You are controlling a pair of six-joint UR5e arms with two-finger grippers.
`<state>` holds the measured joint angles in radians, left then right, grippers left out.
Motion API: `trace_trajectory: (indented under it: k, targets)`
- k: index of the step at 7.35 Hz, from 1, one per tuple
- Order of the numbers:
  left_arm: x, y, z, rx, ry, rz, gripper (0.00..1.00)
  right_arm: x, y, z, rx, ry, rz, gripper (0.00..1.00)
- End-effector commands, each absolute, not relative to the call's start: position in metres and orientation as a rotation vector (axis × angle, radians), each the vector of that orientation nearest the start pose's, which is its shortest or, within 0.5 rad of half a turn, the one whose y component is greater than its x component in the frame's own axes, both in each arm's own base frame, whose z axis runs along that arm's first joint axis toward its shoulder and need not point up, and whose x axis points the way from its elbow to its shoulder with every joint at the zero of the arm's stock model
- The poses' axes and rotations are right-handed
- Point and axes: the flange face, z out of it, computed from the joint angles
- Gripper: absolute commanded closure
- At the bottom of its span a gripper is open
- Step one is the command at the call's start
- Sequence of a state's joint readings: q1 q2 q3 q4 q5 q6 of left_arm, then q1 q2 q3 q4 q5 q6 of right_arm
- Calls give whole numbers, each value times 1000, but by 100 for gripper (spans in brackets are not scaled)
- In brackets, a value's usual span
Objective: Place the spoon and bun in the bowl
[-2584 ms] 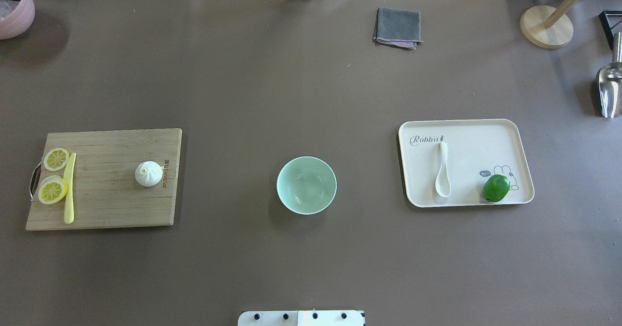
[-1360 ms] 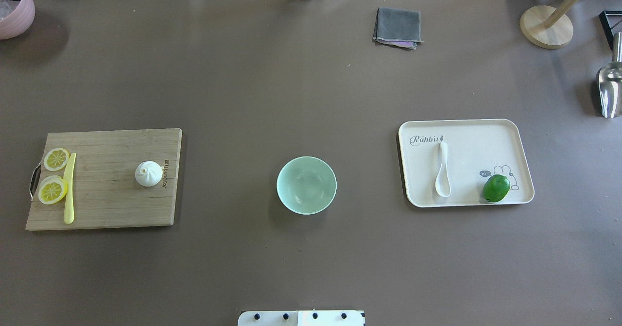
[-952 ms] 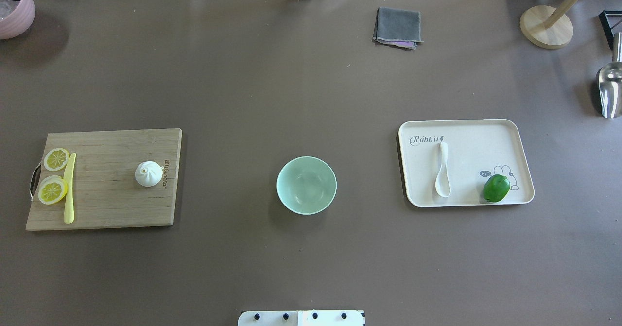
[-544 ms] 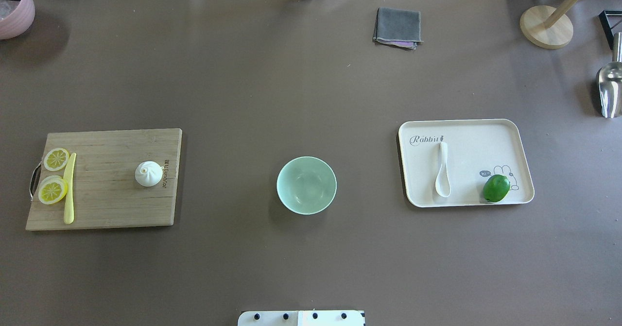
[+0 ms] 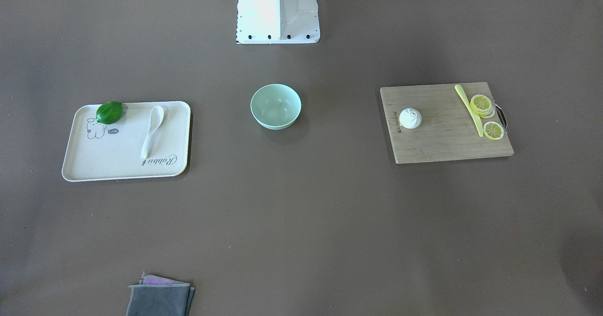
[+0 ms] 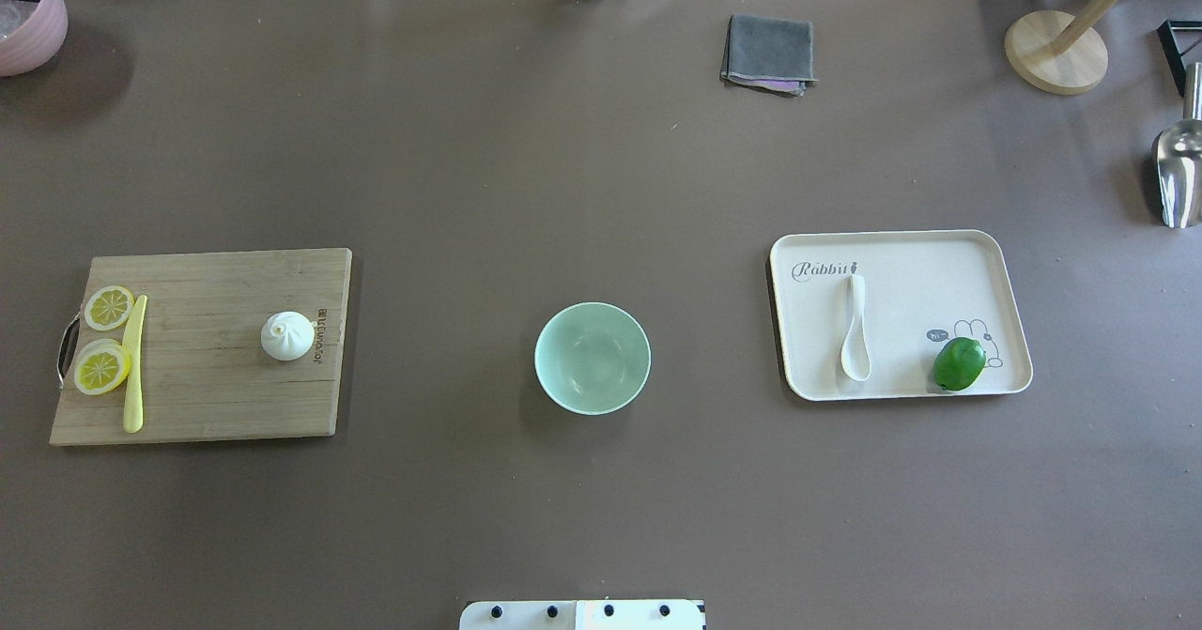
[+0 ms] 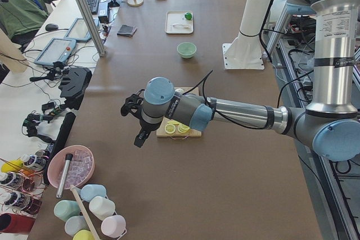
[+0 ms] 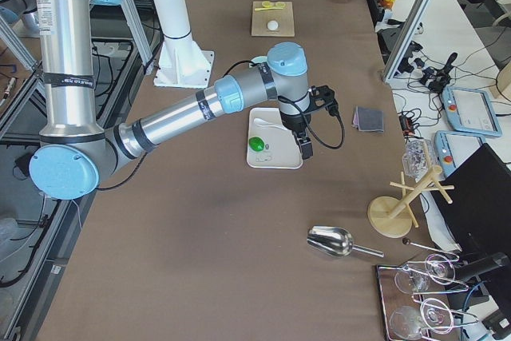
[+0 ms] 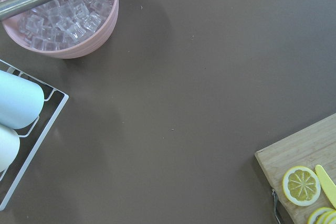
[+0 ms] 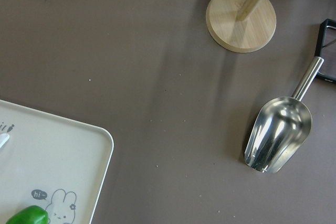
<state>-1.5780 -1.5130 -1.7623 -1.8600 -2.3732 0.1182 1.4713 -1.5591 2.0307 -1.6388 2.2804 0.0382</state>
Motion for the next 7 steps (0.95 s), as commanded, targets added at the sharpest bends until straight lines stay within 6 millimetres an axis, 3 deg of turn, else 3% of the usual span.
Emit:
trace_trajectory:
  k: [1, 2, 3, 4, 6, 7]
  targets:
    - [-65, -484, 551, 480, 765, 271, 2, -5, -488, 428, 394, -734, -274, 0]
    - [-62, -485, 544, 502, 774, 241, 2, -41, -489, 426, 373, -752, -330, 0]
    - [-49, -492, 532, 535, 780, 268, 2, -78, -498, 409, 352, -781, -332, 0]
    - [-19, -498, 524, 517, 808, 298, 2, -115, -502, 387, 322, -806, -286, 0]
    - [32, -498, 513, 502, 873, 278, 2, -190, -490, 374, 302, -803, -159, 0]
    - [47, -497, 511, 501, 892, 280, 2, -231, -476, 373, 287, -816, -59, 0]
